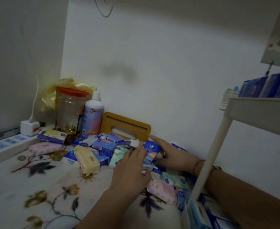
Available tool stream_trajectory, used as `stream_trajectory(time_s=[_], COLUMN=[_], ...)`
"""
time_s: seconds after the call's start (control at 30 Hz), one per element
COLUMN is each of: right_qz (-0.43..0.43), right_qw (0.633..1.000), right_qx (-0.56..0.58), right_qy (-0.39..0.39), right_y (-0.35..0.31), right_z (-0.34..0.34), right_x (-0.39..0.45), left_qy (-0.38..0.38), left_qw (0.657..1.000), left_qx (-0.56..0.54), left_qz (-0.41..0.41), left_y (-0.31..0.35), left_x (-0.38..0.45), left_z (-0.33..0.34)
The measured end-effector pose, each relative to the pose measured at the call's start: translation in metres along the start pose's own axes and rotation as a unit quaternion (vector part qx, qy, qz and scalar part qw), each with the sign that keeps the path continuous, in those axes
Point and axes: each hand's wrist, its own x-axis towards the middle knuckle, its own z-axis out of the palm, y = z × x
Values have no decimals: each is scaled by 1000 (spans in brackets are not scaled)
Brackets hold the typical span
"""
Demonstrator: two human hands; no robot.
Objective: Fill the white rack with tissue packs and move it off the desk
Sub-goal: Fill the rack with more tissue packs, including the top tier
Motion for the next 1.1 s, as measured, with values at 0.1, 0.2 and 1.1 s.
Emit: stream_trajectory(time_s=[0.1, 0.2, 1.1], right_qz=[-24, -61, 148], right_qw=[998, 992, 936], right_qx=[-52, -90, 97], right_qy=[36, 64, 304], right_y=[-2, -1, -103], right_z=[9, 5, -88], right_x=[6, 6, -284], left_qy=[16, 39, 173], left_qw=[1000, 999, 949], left_qx=[-4, 16, -249], left_qz=[-13, -12, 84], left_y=[2, 4, 127], left_x=[0, 0, -90], left_z=[-2, -3, -162])
